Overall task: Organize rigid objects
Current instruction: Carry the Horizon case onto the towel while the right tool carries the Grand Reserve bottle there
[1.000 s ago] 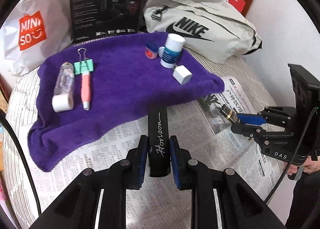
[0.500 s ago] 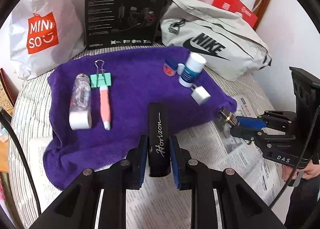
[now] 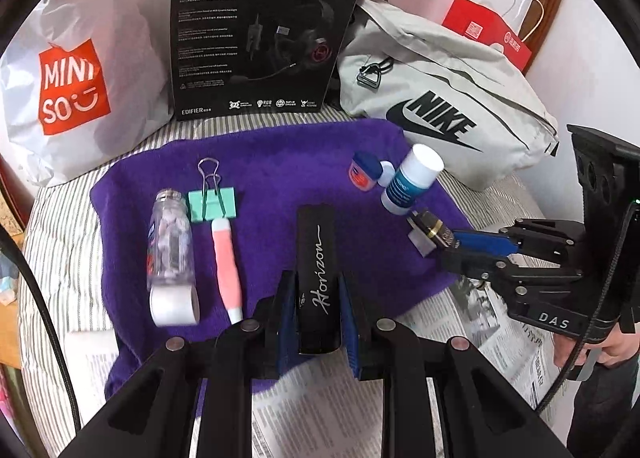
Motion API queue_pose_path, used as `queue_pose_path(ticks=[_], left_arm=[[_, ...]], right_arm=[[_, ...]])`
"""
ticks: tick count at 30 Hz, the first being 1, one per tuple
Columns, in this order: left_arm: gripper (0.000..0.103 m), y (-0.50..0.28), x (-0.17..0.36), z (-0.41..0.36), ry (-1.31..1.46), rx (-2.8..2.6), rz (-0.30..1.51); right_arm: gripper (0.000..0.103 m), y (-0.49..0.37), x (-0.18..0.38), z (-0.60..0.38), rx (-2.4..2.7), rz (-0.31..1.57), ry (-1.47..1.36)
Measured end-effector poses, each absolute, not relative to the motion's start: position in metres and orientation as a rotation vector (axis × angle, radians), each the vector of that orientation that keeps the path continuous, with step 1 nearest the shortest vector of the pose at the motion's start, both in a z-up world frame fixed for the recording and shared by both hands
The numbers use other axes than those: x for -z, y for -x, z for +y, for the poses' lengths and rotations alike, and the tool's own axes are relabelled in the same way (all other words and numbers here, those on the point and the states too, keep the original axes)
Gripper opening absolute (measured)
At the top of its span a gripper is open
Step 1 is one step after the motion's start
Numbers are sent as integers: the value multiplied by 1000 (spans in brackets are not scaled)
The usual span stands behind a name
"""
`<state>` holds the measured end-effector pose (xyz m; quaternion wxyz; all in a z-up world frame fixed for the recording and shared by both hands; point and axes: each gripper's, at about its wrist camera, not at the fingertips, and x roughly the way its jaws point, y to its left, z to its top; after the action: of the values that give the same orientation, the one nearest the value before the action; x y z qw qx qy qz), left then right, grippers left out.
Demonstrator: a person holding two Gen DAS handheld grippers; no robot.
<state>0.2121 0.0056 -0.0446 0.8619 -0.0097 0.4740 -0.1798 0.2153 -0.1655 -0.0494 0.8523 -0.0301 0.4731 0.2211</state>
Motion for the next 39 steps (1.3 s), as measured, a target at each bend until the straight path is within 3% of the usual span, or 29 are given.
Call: queue_pose_path(ticks=[27,39], left_arm=[[21,-287,102,9,-20,325,1109],[21,-293,102,3,-57,324,1114]], right_arm=[[23,-268,94,-132,-450,1055,168],[24,-266,96,-131,-500,1044,211]])
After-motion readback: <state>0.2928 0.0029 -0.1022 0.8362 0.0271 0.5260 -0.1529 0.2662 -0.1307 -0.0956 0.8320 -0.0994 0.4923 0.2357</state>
